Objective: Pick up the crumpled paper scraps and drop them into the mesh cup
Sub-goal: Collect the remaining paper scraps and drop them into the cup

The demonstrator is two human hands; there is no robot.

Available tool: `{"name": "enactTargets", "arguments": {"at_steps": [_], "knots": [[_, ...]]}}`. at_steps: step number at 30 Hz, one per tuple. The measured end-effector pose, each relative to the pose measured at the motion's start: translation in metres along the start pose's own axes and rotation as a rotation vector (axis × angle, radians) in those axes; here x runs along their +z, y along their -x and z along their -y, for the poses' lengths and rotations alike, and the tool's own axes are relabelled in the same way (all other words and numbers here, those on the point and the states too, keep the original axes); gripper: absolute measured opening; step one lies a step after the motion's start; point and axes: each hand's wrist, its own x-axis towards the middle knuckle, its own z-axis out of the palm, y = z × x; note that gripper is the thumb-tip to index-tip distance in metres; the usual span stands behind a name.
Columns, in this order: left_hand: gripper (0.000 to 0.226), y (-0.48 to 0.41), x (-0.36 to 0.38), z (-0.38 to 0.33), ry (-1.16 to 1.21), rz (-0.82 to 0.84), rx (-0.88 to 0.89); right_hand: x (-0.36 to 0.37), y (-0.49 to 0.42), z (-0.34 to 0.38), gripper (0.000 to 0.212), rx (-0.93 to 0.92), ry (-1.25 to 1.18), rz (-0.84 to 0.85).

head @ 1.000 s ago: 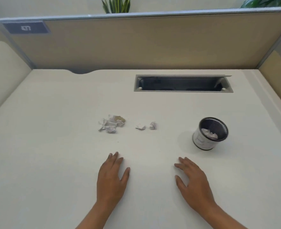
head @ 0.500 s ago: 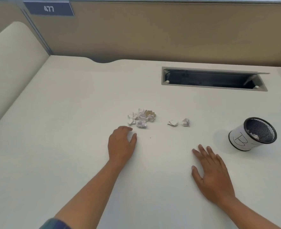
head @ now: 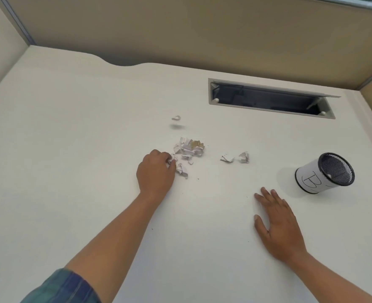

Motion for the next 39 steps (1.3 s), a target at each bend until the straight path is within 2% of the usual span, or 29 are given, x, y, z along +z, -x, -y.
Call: {"name": "enactTargets", "arguments": {"at_steps": [5,11,14,17,21,25,30,34,39], "knots": [[0.019,0.006,-0.003,0.006,0.014,0.012,0.009,-0.001,-0.021,0.005,0.037,0.092,-0.121,-0.098],[0.016,0.025,-0.015,0.005,0.176,-0.029,-0.06,-0.021,-0.084,0.016,0.041,0.113,-0.214,-0.134],[0.014,0.038,-0.021,0.002,0.232,-0.034,-0.098,-0.029,-0.117,0.018,0.05,0.083,-0.218,-0.066],[0.023,0.055,-0.026,0.0,0.301,-0.02,-0.117,-0.032,-0.137,0.018,0.056,0.059,-0.135,0.043],[0.027,0.075,-0.032,-0.007,0.34,-0.04,-0.116,-0.03,-0.144,0.015,0.042,0.016,-0.019,0.089],[0.022,0.088,-0.03,-0.016,0.373,-0.061,-0.157,-0.029,-0.136,0.014,0.02,-0.012,-0.104,0.073],[0.017,0.101,-0.029,-0.044,0.537,-0.04,-0.202,-0.039,-0.103,0.005,0.019,-0.014,-0.193,0.001],[0.016,0.104,-0.021,-0.079,0.613,0.014,-0.218,-0.047,-0.066,-0.013,0.017,0.087,-0.369,-0.031],[0.018,0.104,0.003,-0.14,0.604,0.107,-0.1,-0.056,-0.015,-0.045,0.028,0.195,-0.528,-0.047]]}}
